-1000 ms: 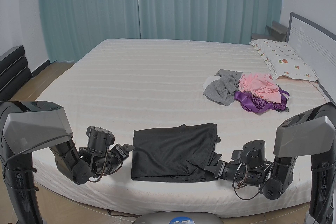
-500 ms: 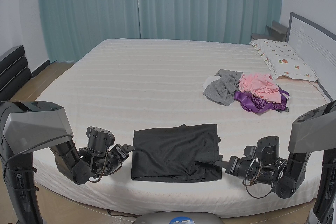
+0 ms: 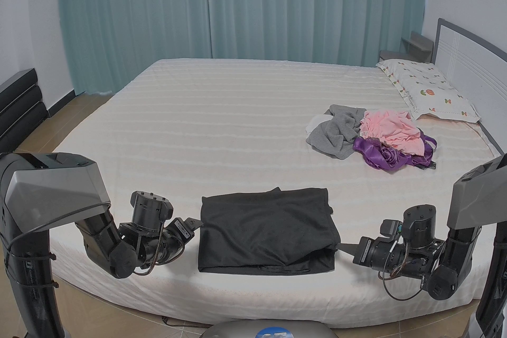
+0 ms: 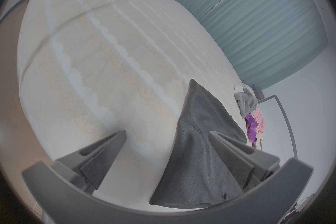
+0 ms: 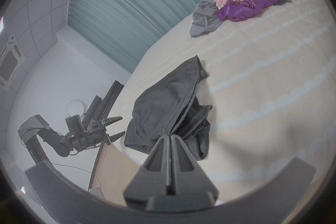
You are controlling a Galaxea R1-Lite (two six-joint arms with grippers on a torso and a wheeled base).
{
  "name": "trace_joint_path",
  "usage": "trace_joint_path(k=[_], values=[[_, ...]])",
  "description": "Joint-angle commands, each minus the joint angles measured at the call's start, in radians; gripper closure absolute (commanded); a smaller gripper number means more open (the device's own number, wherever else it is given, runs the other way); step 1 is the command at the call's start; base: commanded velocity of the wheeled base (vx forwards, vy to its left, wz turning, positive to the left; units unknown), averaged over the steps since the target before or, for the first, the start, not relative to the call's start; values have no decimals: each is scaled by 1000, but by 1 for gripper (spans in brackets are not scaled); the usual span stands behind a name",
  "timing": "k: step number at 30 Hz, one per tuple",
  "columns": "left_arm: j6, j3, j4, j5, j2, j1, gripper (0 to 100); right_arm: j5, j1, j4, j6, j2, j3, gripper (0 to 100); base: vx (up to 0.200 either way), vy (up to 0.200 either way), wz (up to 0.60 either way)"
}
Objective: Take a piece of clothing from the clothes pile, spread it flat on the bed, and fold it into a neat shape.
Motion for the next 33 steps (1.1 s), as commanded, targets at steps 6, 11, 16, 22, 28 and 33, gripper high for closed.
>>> trace_joint_path(k=[6, 11, 16, 22, 28, 33], values=[[0, 0, 0, 0, 2, 2, 0, 20, -19, -14, -73, 18, 49, 100, 0, 0, 0], [0, 0, 0, 0, 2, 4, 0, 30, -52, -13, -136, 55, 54, 100, 0, 0, 0], [0, 0, 0, 0, 0, 2, 0, 30, -72, -17, -168, 92, 45, 0, 0, 0, 0], [0, 0, -2, 0, -4, 4, 0, 34, -85, -42, -159, 99, 34, 0, 0, 0, 0], [-3, -2, -3, 0, -12, 5, 0, 35, -93, -65, -151, 106, 17, 0, 33, 0, 0], [-2, 5, -14, 0, -9, 13, 0, 34, -92, -66, -100, 98, -3, 0, 200, 0, 0]])
